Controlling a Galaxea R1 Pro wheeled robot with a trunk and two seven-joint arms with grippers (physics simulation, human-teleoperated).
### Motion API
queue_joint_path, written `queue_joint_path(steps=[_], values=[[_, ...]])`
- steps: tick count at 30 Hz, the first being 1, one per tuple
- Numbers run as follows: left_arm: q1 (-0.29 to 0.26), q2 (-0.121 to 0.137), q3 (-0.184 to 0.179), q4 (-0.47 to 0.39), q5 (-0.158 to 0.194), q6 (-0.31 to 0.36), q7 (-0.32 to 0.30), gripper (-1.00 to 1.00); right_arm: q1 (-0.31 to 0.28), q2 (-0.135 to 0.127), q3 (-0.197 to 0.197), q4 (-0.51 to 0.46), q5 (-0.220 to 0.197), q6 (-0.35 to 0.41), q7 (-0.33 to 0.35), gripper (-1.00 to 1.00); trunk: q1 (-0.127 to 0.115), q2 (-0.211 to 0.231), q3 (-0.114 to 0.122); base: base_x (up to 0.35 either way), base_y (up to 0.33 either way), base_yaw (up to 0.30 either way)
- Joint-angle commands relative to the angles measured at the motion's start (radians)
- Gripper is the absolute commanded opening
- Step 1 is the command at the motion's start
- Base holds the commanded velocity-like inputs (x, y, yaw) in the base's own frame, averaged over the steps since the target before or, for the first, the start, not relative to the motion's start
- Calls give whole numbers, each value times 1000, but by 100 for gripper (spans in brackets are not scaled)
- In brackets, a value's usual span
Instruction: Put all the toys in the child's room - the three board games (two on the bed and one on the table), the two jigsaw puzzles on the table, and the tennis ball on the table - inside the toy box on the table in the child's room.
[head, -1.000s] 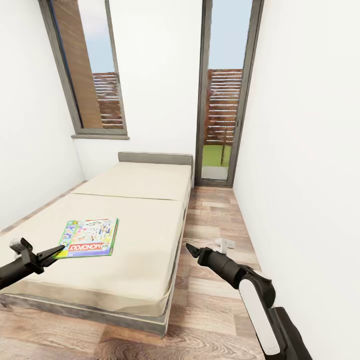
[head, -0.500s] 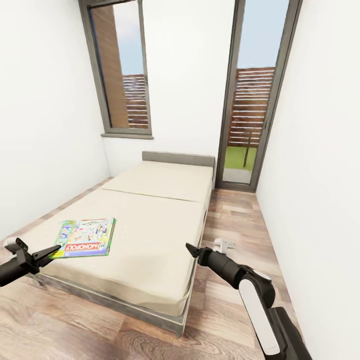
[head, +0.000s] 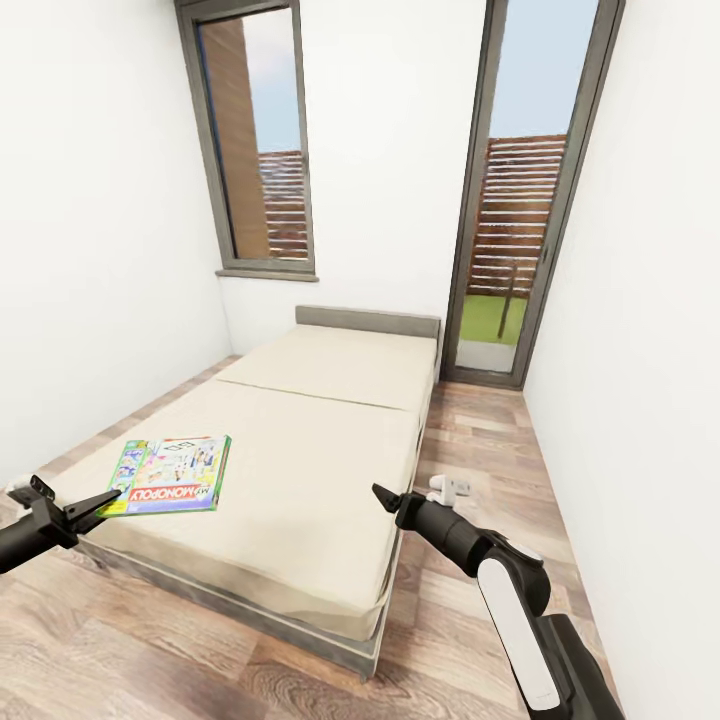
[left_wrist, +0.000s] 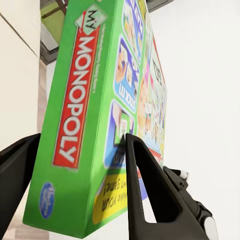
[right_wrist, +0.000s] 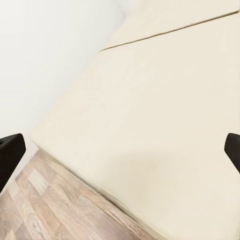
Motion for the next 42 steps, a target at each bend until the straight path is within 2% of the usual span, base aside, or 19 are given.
queue_joint_path(steps=[1,8,14,20,33,37,42], values=[[0,0,0,0,-1,11,-4,-100,-1,0,-1,-1,1,4,3,100,0,0,-1,0,0,0],[0,5,0,3,0,10,-4,-100,-1,1,0,-1,2,3,3,100,0,0,-1,0,0,10],[0,10,0,3,1,10,-4,-100,0,2,0,-1,2,3,3,100,0,0,-1,1,104,213],[1,11,0,3,1,9,-4,-100,-1,1,43,-1,2,1,1,100,0,0,-1,134,235,285],[1,11,0,3,1,9,-4,-100,-1,2,55,-1,2,-9,-3,100,0,0,-1,194,143,62],[1,11,0,3,1,9,-4,-100,-1,2,74,-1,2,-9,-5,100,0,0,-1,24,14,209],[1,11,0,3,1,9,-4,-100,-1,2,79,-1,3,-9,-5,100,-4,7,2,4,2,278]])
